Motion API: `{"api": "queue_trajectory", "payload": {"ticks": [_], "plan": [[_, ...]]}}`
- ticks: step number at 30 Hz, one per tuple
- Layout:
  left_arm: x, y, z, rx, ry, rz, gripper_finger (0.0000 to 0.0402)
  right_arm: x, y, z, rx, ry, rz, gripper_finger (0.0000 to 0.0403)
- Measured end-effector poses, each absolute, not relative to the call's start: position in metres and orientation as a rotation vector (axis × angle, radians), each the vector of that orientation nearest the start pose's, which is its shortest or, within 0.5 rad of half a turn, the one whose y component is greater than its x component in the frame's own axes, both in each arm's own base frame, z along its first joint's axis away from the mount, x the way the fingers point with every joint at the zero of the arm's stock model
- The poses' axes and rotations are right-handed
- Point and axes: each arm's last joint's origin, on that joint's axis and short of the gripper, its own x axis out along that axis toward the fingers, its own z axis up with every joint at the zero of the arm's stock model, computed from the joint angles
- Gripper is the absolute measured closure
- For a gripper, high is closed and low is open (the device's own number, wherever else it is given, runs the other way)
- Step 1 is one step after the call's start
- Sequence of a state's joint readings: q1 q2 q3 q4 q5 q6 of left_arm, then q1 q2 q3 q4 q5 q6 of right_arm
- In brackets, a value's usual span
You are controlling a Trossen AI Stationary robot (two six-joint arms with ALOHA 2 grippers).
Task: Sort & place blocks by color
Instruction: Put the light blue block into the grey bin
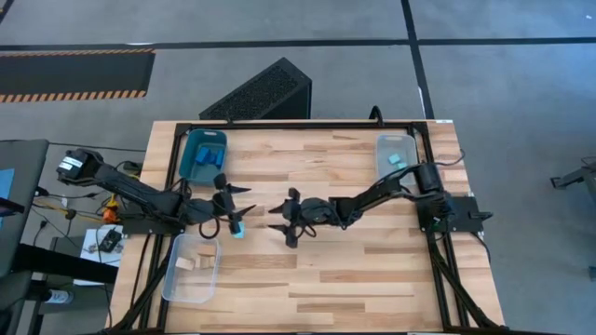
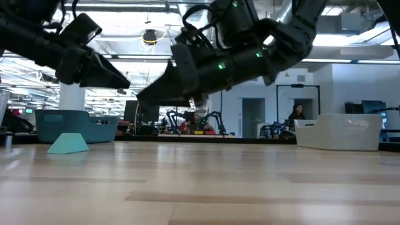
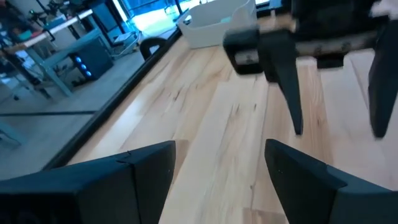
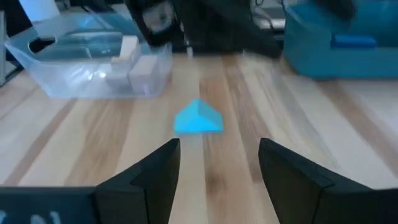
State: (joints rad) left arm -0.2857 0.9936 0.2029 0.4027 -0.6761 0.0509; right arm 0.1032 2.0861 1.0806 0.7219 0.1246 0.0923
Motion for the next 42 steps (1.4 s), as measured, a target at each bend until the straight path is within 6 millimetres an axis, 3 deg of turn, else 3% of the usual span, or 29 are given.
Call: {"api": "queue_trajectory", "payload": {"ticks": [9, 15, 20, 26, 31, 37, 42], "plan": [[0.168, -0.03, 0.155, 0.185, 0.332, 0.405, 0.0164, 0.438, 0.043, 0.153, -0.034, 0.221, 0.03, 0.0162], [0.163, -0.028, 0.161, 0.215, 0.317, 0.443, 0.0164, 0.461, 0.047, 0.144, -0.052, 0.206, 0.063, 0.0162], [0.158, -0.026, 0.166, 0.214, 0.304, 0.449, 0.0164, 0.483, 0.05, 0.124, -0.044, 0.242, 0.12, 0.0162], [0.154, -0.025, 0.166, 0.213, 0.317, 0.45, 0.0164, 0.509, 0.056, 0.12, -0.034, 0.263, 0.21, 0.0158], [0.153, -0.024, 0.164, 0.202, 0.337, 0.455, 0.0164, 0.524, 0.059, 0.119, -0.047, 0.291, 0.244, 0.0112], [0.153, -0.024, 0.164, 0.197, 0.338, 0.458, 0.0164, 0.527, 0.058, 0.12, -0.049, 0.319, 0.239, 0.0036], [0.153, -0.024, 0.164, 0.199, 0.335, 0.476, 0.0164, 0.528, 0.055, 0.122, -0.051, 0.299, 0.244, 0.0018]]}}
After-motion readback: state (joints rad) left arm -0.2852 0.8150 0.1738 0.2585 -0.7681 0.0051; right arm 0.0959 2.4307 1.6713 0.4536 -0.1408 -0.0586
